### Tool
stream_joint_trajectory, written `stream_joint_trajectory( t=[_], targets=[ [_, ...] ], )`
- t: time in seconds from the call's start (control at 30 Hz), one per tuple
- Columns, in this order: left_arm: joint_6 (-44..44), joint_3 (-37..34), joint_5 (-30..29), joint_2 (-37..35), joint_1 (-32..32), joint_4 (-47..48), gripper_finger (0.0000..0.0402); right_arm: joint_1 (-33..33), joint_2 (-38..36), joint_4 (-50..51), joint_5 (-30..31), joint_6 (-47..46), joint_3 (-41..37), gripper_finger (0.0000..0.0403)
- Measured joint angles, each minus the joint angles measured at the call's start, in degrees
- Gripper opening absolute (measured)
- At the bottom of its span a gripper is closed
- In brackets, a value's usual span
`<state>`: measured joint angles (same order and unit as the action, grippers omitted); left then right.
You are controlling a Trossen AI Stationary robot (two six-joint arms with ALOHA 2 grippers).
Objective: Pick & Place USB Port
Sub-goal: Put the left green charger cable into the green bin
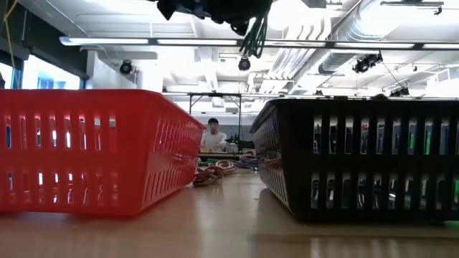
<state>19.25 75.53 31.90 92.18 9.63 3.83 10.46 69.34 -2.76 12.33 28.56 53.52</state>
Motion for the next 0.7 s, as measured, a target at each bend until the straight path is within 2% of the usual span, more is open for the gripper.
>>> stream_joint_trajectory(
  t=[0.23, 0.43, 0.7],
  targets=[
    [-0.3, 0.0, 2.8, 0.0, -0.6, 0.1, 0.0017, 0.0, 0.0, -0.3, -0.1, 0.0, 0.0, 0.0009],
    [-6.1, 0.0, 2.7, 0.0, -0.7, 0.2, 0.0017, 0.0, 0.0, -0.1, 0.1, 0.0, 0.0, 0.0009],
    [-6.0, 0.0, -2.9, -0.1, -0.7, 0.4, 0.0017, 0.0, 0.0, 0.7, 0.8, 0.0, 0.0, 0.0009]
  ],
)
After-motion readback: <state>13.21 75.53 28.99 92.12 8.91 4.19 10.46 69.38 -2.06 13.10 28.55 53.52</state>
